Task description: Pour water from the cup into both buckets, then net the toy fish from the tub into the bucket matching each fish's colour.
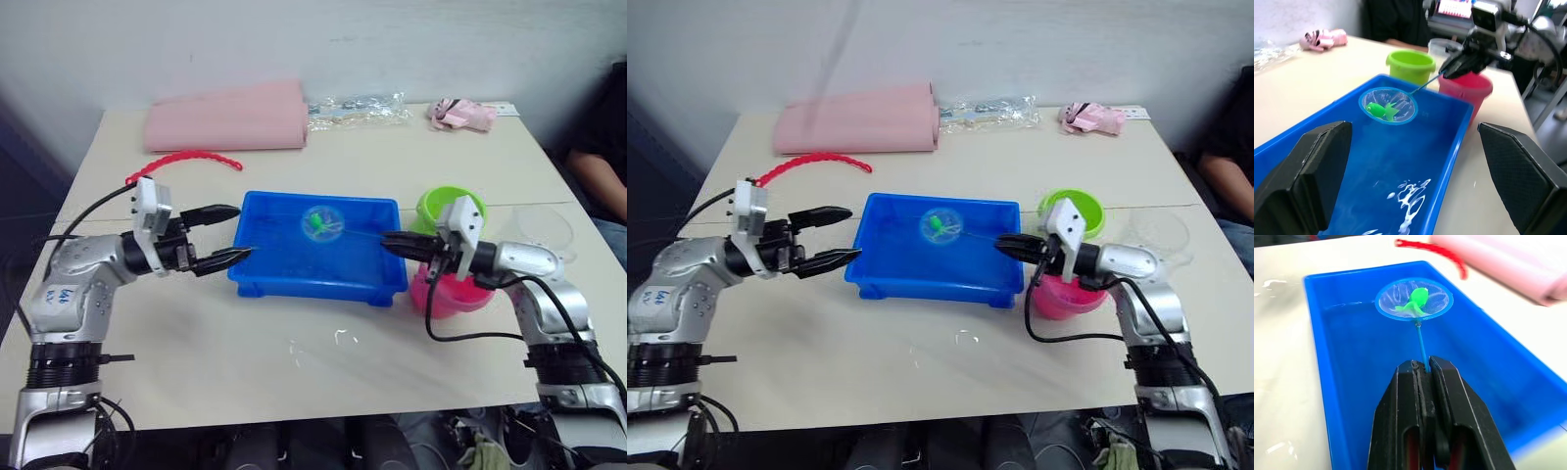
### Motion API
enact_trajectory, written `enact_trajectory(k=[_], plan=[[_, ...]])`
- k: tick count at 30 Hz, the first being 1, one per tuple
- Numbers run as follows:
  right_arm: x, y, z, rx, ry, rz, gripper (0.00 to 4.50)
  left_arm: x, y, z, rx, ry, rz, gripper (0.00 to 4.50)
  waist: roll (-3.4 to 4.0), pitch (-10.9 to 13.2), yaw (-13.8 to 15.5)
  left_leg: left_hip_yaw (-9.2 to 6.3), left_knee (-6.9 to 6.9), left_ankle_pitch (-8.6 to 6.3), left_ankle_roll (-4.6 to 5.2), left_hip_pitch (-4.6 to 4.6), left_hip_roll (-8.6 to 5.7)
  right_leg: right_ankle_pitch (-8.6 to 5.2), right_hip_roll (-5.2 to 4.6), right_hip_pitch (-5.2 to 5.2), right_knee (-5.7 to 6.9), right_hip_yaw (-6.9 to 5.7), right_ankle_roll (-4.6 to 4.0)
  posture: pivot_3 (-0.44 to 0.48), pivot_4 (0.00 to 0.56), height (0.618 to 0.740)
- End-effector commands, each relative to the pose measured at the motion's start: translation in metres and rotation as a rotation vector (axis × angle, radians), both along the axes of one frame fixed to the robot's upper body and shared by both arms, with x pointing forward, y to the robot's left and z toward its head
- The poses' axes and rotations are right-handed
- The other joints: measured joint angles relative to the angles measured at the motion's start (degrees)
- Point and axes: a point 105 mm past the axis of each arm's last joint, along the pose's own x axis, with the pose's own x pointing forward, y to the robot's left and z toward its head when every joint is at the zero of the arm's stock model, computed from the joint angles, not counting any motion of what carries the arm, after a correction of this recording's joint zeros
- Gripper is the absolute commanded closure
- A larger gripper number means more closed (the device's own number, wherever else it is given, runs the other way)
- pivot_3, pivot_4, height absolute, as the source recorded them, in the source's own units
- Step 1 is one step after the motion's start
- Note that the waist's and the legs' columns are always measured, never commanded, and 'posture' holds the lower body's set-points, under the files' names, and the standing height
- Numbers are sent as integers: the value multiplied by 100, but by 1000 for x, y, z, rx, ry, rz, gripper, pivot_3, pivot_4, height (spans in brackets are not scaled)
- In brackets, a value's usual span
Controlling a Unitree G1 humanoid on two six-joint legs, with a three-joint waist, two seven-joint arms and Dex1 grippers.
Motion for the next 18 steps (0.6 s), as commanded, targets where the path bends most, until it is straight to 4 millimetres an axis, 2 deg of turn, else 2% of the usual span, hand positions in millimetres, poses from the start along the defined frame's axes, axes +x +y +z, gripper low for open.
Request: enact_trajectory(k=[1, 5, 9, 13, 18], plan=[[-14, -12, 27, 27, -106, -27, 4500, -1, -12, 19, -74, -63, -10, 33, 0, 0, -7, 0, 0, 0, 0, 1, 0, 0, 1, 0, 0, 0, 0, 0, 150, 740], [-27, -30, 31, 52, -95, -110, 4500, 1, -26, 14, -82, -60, -35, 33, 0, 0, 6, 1, 0, 0, 0, 4, 1, 0, 3, 4, -1, 1, 0, 0, 150, 740], [-37, -39, 28, 52, -79, -147, 4500, 6, -32, 13, -90, -59, -42, 33, 0, 0, 23, -1, 5, 0, 1, 5, -2, 0, 0, 10, -3, 1, 0, 0, 150, 740], [-40, -50, 42, 96, -105, -205, 4500, 8, -36, 14, -100, -66, -60, 33, 0, 0, 55, -3, 7, 0, 1, 8, -1, 0, 1, 14, -2, 0, 1, 0, 150, 740], [-42, -93, 51, 54, -130, -375, 4500, 13, -41, 13, -108, -71, -71, 33, 0, 0, 140, -3, 5, 0, 1, 8, -2, 0, 2, 16, -8, -2, 1, 0, 150, 740]])
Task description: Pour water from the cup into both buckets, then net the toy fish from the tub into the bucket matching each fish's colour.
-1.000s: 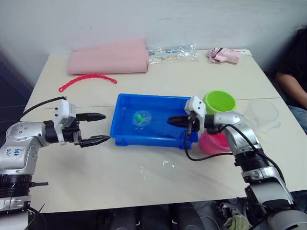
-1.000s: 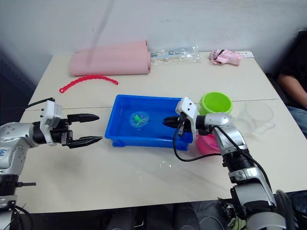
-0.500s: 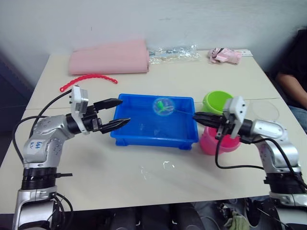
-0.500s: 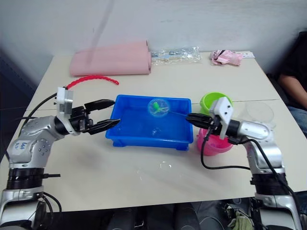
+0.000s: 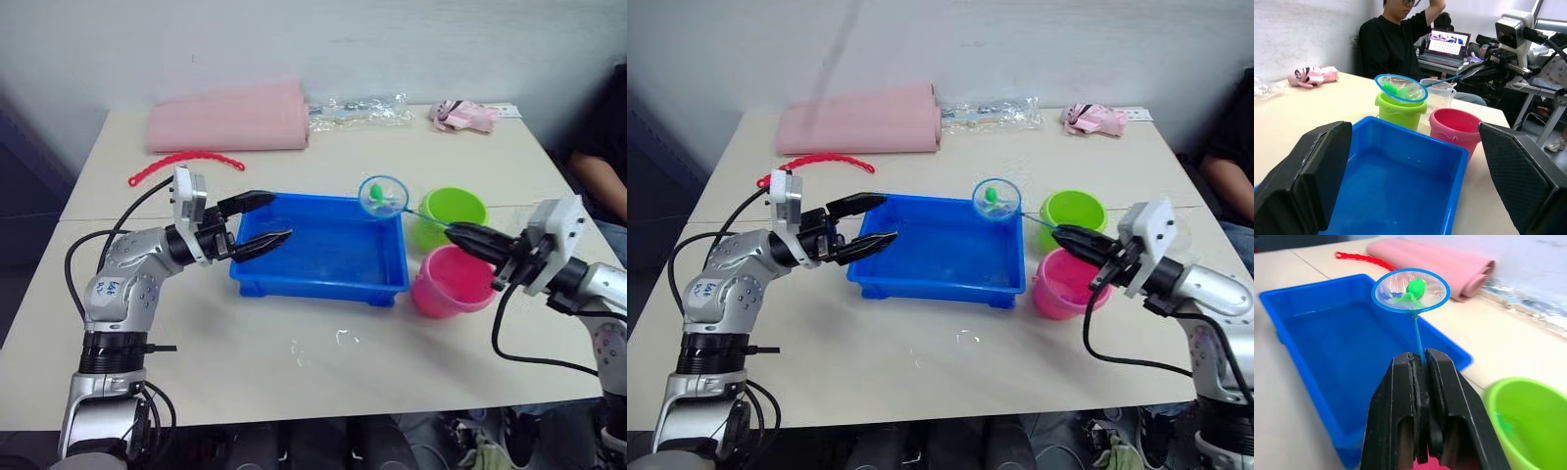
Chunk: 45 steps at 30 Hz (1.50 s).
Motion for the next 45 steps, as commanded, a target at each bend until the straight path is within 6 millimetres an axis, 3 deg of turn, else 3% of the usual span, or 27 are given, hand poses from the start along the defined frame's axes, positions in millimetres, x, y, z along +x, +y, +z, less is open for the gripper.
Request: enact_trajectory(k=[1, 5, 7, 15, 22, 25, 38, 45], plan=[[-2, -28, 17, -19, -58, -114, 4500, 0, -5, 6, -8, -38, -16, 33, 0, 0, 9, 0, 0, 0, 0, 0, 0, 0, 0, 1, -1, -1, 0, 0, 150, 740], [6, -62, 14, -82, -109, -258, 4500, 3, -10, 5, -20, -38, -28, 33, -1, 0, 22, -5, 5, 3, 6, 2, -4, 2, -1, 11, -11, -3, 4, 0, 150, 740], [10, -78, 7, -207, -124, -329, 4500, 4, -13, 5, -18, -43, -33, 33, 0, 0, 15, -4, 4, 3, 6, 4, -4, 2, -1, 12, -11, -1, 4, 0, 150, 740], [17, -101, -6, -659, -270, -409, 4500, 4, -21, 13, 12, -77, -31, 33, 0, 0, -12, 0, 2, 4, 4, 7, -3, 2, 1, 11, -9, 0, 4, 0, 150, 740], [15, -98, -6, -937, -449, -345, 4500, 5, -17, 3, 53, -61, -26, 33, 1, 0, -13, 0, 2, 7, 1, 9, -2, 2, 0, 12, -11, 2, 4, 0, 150, 740], [17, -97, -5, -1143, -545, -321, 4500, 6, -11, -4, 35, -28, -19, 33, 4, 0, -16, 1, 3, 8, 0, 10, -3, 2, -2, 11, -11, 4, 4, 0, 150, 740], [17, -92, 5, -1308, -744, -282, 4500, 10, -9, -12, 40, -14, -15, 33, 4, 0, -20, -1, 4, 13, -9, 11, -1, 1, 2, 10, -15, 8, 3, 0, 150, 740], [19, -85, 1, -1328, -743, -237, 4500, 11, -12, -13, 32, -23, -21, 33, 4, 0, -17, -2, 4, 14, -8, 11, 0, 2, 3, 10, -15, 8, 3, 0, 150, 740]])
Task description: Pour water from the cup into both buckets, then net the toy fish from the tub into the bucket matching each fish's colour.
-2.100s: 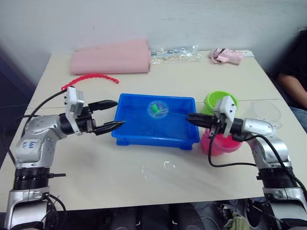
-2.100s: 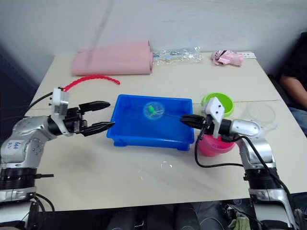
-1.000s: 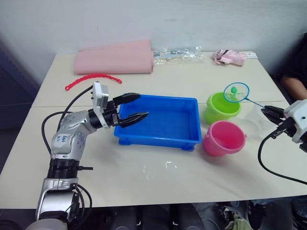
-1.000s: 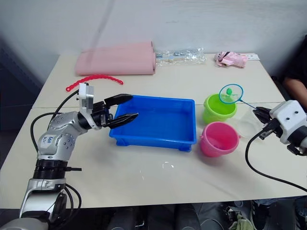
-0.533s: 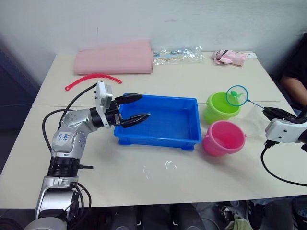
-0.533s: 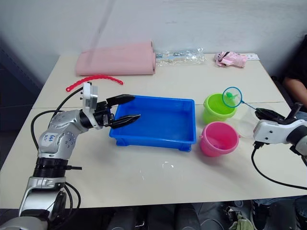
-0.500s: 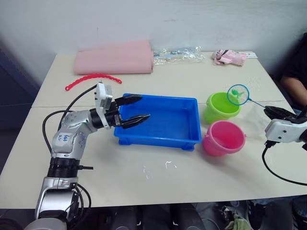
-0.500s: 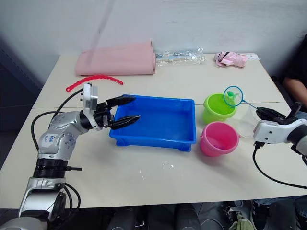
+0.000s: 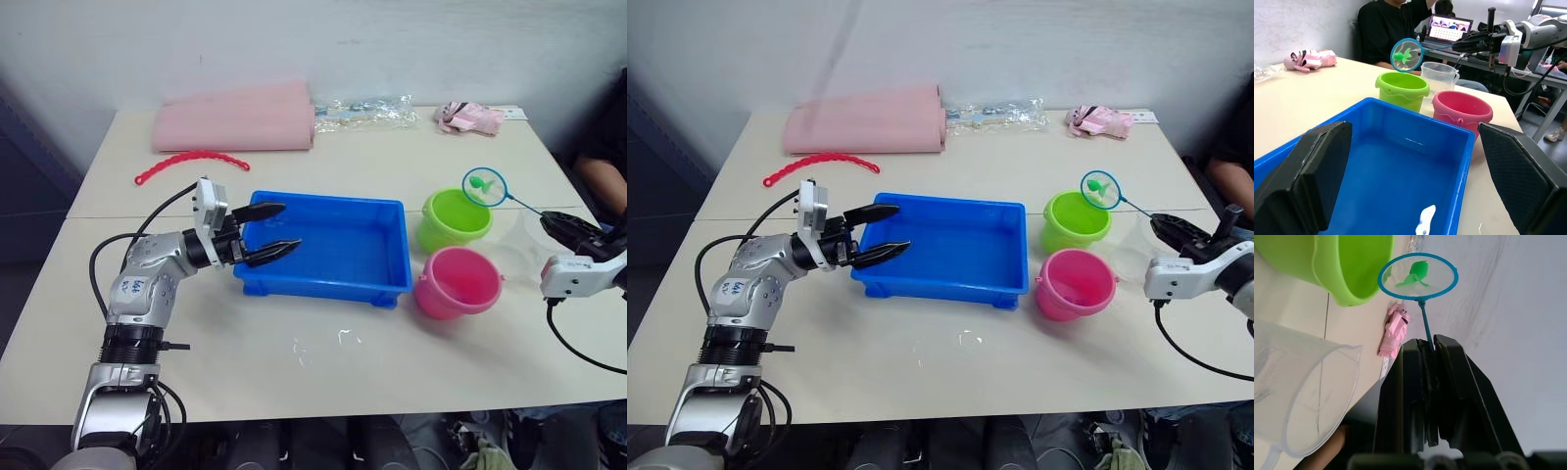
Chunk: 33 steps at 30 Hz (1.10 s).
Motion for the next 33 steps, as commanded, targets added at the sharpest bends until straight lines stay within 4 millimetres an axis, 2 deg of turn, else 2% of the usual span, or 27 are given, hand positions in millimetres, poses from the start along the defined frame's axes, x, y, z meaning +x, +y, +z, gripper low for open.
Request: enact_trajectory(k=[1, 8, 12, 16, 20, 23, 24, 29, 33], plan=[[0, 8, 9, -18, -10, 34, 4500, 0, -3, 8, -11, -41, -11, 33, 0, 0, 2, 1, 0, 0, 0, 0, 0, 0, -1, 0, 0, 0, 0, 0, 150, 740], [2, 11, -1, -18, 39, 31, 4500, 0, -4, 10, -12, -48, -21, 33, 0, 0, 0, 1, 0, 1, 1, 0, 0, 0, 0, 0, 1, 0, 0, 0, 150, 740], [3, 1, 9, -15, -17, -19, 4500, -1, -1, 11, -6, -52, -15, 33, 0, 0, 1, 1, 0, 1, 2, 0, 0, 0, -1, 0, 2, -1, 0, 0, 150, 740], [4, 4, 13, 0, -54, -9, 4500, -2, -1, 9, 0, -51, -14, 33, 0, 0, 1, 0, 0, 1, 2, 0, 0, 0, -1, 0, 2, -1, 0, 0, 150, 740], [2, 16, -2, 11, -4, 25, 4500, -2, -2, 10, 4, -53, -17, 33, 0, 0, 0, 0, 0, 1, 2, 0, 0, 0, -1, 0, 2, 0, 0, 0, 150, 740], [3, 5, 4, 43, -39, -27, 4500, -2, -2, 10, 11, -59, -20, 33, 0, 0, 5, 0, 0, 1, 2, 0, 0, 0, 1, 0, 2, -1, 0, 0, 150, 740], [2, 2, 7, 95, -45, -43, 4500, -3, -2, 10, 10, -60, -16, 33, 0, 0, 14, 0, 1, 1, 2, -1, -1, 0, 0, 0, 2, -1, 0, 0, 150, 740], [-6, 18, 17, 517, 50, 46, 4500, -6, 9, 13, 0, -66, 7, 33, 0, 0, 7, -6, 0, 1, 3, -1, 1, 0, 4, 6, 0, -4, 0, 0, 150, 740], [-10, 37, 23, 956, 240, 171, 4500, -17, 25, 26, -32, -96, -4, 33, 0, 0, -11, -6, 0, 1, 4, 1, 3, 0, 6, 6, 6, -5, 0, 0, 150, 740]])
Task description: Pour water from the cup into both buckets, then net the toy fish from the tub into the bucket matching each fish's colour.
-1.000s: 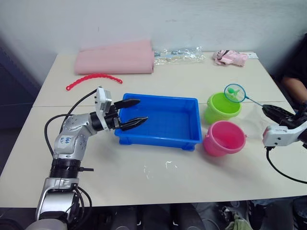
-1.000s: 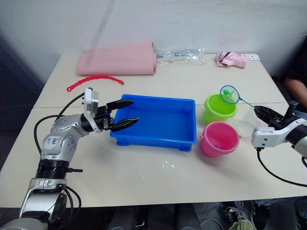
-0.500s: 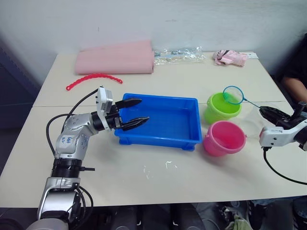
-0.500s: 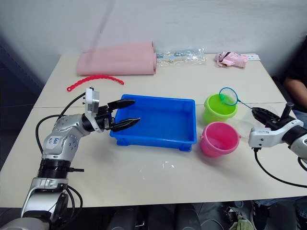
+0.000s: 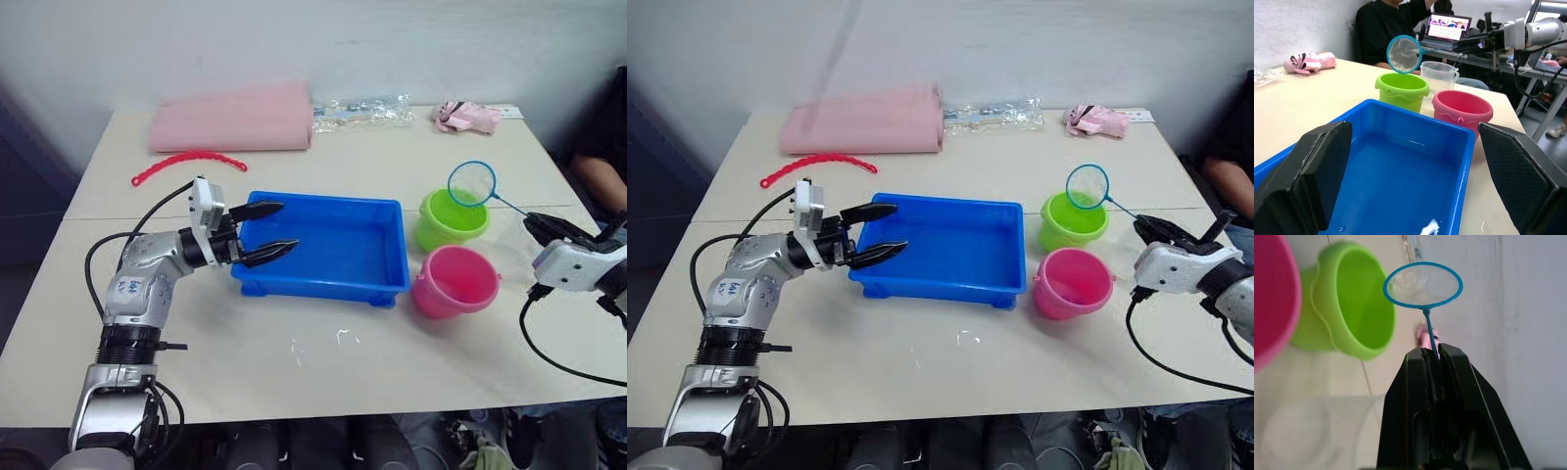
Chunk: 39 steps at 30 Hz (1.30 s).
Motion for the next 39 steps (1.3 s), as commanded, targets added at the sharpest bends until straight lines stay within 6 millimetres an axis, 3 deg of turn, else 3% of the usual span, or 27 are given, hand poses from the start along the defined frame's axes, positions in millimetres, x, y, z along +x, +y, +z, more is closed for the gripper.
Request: enact_trajectory(k=[1, 3, 6, 8, 12, 17, 23, 29, 32, 37, 39], plan=[[-9, 25, 28, 591, 155, 199, 4500, -18, 25, 25, -44, -80, -12, 33, 0, 0, 4, 0, 0, 0, 0, 0, -1, 0, -1, 0, -1, 0, 0, 0, 150, 740], [-12, 40, 38, 759, 230, 307, 4500, -24, 39, 27, -51, -54, 0, 33, 0, 0, 2, -4, 0, 0, 1, 0, 3, 0, 0, 1, 0, -2, 0, 0, 150, 740], [-15, 65, 41, 849, 389, 427, 4500, -32, 63, 27, -41, -39, 49, 33, 0, 0, -1, -9, 0, 0, 2, 0, 4, 0, -1, 2, 5, -4, -1, 0, 150, 740], [-21, 104, 27, 778, 568, 560, 4500, -45, 85, 25, 18, -35, 94, 33, 1, 0, 7, -12, 0, -1, 3, 0, 5, 1, -3, 4, 7, -6, -1, 0, 150, 740], [-32, 150, 13, 720, 725, 747, 4500, -71, 97, 30, 103, -94, 82, 33, 0, 0, -12, -13, -2, -7, 9, 0, 5, 0, -11, 1, -2, -9, -3, 0, 150, 740], [-47, 192, -45, 532, 930, 847, 4500, -110, 97, 16, 220, -78, -27, 33, -4, -3, 31, -19, -3, -13, 10, -7, -6, -2, -27, -2, -6, -20, -6, 0, 150, 740], [-46, 203, -93, 464, 1012, 802, 4500, -141, 96, -11, 357, 26, -123, 33, -10, -6, 10, -13, -5, -27, 5, -9, -2, -3, -25, -2, -10, -21, -9, 0, 150, 740], [-50, 206, -136, 441, 1069, 808, 4500, -154, 87, -29, 382, 49, -184, 33, -14, -9, 6, -14, -8, -31, -6, 1, 3, -10, -23, -6, -9, -21, -22, 0, 150, 740], [-47, 210, -148, 440, 1052, 798, 4500, -153, 84, -34, 371, 48, -183, 33, -13, -9, -47, -12, -8, -32, -8, 3, 4, -10, -22, -6, -8, -19, -22, 0, 150, 740], [-45, 207, -152, 512, 1051, 784, 4500, -149, 77, -25, 317, 21, -174, 33, -13, -9, -118, -15, -9, -31, -9, 2, 6, -10, -21, -5, -6, -21, -23, 0, 150, 740], [-45, 204, -151, 519, 1026, 781, 3625, -147, 76, -22, 290, 20, -164, 0, -13, -9, -123, -15, -9, -31, -9, 2, 5, -10, -22, -4, -6, -21, -23, 0, 150, 740]])
